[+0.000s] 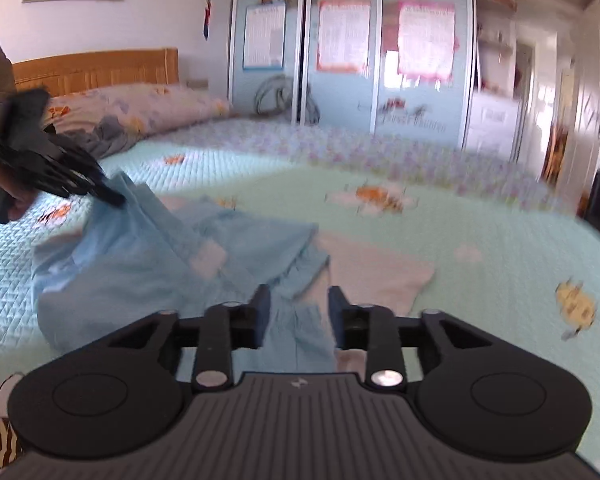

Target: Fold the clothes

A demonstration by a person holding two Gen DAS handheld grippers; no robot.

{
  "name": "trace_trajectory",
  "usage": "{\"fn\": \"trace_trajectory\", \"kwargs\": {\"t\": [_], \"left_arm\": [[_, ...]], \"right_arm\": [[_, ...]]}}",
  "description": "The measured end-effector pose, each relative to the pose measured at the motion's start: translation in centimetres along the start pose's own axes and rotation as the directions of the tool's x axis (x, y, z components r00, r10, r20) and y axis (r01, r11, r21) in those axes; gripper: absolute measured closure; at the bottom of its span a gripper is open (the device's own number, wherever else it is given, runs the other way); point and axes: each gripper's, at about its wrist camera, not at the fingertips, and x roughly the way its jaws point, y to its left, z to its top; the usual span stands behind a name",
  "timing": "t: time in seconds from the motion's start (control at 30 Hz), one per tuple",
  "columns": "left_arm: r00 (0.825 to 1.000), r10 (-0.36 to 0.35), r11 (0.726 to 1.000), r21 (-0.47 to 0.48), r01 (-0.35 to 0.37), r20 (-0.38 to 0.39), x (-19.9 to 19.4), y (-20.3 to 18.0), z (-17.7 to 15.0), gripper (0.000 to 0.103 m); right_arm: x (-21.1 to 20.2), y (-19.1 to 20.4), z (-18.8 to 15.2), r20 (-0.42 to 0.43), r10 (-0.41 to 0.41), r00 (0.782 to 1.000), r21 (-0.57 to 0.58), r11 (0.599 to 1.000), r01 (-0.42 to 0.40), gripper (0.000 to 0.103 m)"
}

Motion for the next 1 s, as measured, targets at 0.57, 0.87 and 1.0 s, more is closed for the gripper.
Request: {"fn": "trace_trajectory", "kwargs": {"t": [0.57, 0.87, 1.0], "left_arm": [[0.998, -0.06, 0.997, -0.052, 0.06, -0.004, 1.2, -0.3, -0.4, 0.09], [0.998, -0.024, 0.999, -0.029, 0.025, 0.054, -3.5, -3.0, -0.7, 0.093], [0.998, -0.006, 1.0, -0.006, 0.006, 0.065, -7.4, -5.7, -1.4, 0.093]], "right_arm": [[7.7, -0.6, -2.0, -0.154, 0.109, 0.982, -0.049, 0.992, -0.118, 0.096], [0.9, 2.1, -0.7, 0.022, 0.018, 1.0, -0.119, 0.993, -0.016, 0.096], [-3.9, 4.9, -0.7, 0.062, 0.036, 0.997, -0.148, 0.989, -0.026, 0.096]]}}
